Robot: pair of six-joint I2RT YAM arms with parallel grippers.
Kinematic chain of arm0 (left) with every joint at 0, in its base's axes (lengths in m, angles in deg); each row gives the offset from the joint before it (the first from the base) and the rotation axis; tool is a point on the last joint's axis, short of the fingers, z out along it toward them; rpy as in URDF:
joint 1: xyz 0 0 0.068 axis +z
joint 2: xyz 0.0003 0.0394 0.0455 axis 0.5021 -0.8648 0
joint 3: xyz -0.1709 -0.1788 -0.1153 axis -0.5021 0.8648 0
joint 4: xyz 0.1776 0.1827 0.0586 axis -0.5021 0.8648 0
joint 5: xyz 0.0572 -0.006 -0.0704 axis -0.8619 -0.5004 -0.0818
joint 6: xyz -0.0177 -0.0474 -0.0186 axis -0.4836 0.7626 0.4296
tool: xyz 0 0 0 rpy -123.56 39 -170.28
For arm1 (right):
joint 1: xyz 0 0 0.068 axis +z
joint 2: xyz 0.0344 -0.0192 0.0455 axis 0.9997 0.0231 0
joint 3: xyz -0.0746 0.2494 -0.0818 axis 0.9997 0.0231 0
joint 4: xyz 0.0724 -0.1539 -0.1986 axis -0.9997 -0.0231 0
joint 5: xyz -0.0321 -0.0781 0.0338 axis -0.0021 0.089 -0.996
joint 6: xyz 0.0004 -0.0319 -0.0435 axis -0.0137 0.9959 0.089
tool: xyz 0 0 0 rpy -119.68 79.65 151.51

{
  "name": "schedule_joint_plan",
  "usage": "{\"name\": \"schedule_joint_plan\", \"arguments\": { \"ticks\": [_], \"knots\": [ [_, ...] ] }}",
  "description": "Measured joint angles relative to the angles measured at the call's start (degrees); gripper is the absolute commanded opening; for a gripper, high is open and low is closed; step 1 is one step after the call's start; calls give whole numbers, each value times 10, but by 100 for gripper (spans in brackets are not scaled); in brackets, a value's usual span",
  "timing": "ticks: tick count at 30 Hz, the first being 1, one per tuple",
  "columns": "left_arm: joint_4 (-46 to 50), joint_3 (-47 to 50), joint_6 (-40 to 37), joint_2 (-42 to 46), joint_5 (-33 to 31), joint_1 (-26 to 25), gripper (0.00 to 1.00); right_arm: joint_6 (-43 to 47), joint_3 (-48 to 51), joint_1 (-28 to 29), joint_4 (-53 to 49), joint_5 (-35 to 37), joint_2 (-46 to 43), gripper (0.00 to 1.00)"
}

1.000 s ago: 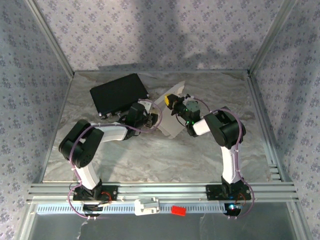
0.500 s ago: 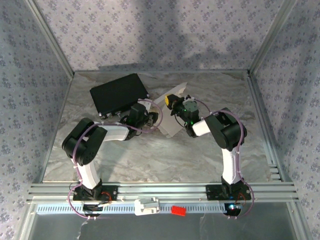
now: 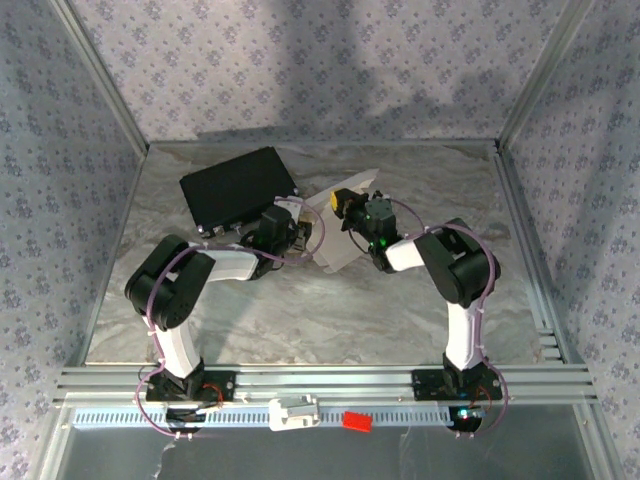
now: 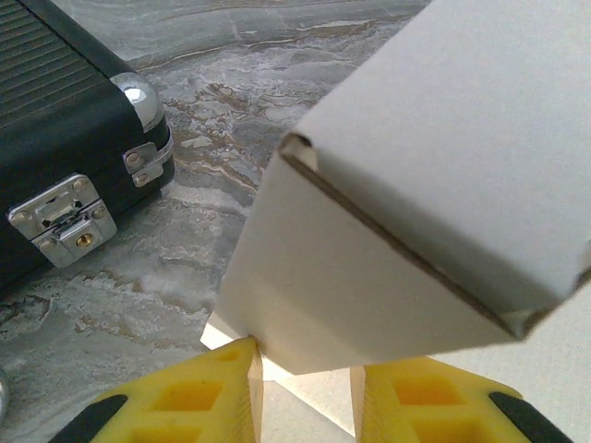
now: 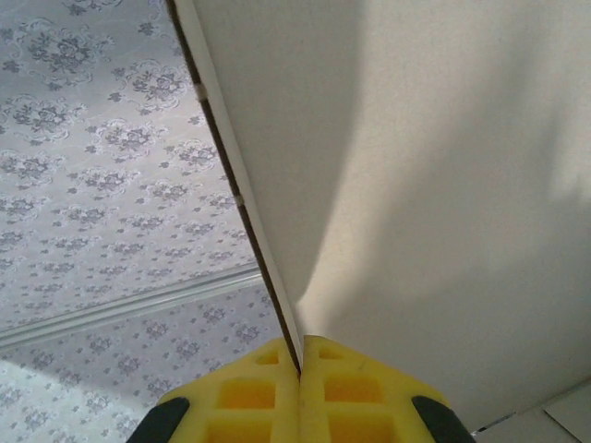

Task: Fold the paper box

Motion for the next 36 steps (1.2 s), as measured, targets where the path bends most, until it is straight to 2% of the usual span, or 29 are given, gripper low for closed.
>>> {"name": "schedule_joint_plan", "arguments": {
  "ticks": [2,6,16,23,33,36],
  "knots": [
    [0,0,-5,0,1,0,41,0,-2,0,-19,0,-7,0],
    [-4,1,-13,0,7,7,45,0,-6,0,-55,-1,-22,0],
    [-9,5,-33,0,56,37,48,11,-35,-7,-127,-29,-31,0],
    [1,5,-65,3,92,56,59,26,-59,-16,-181,-63,-37,0],
    [24,-8,-87,3,132,77,59,33,-80,-20,-220,-88,-36,0],
    [31,-19,-96,-2,146,79,57,33,-83,-21,-223,-92,-36,0]
  ]
}}
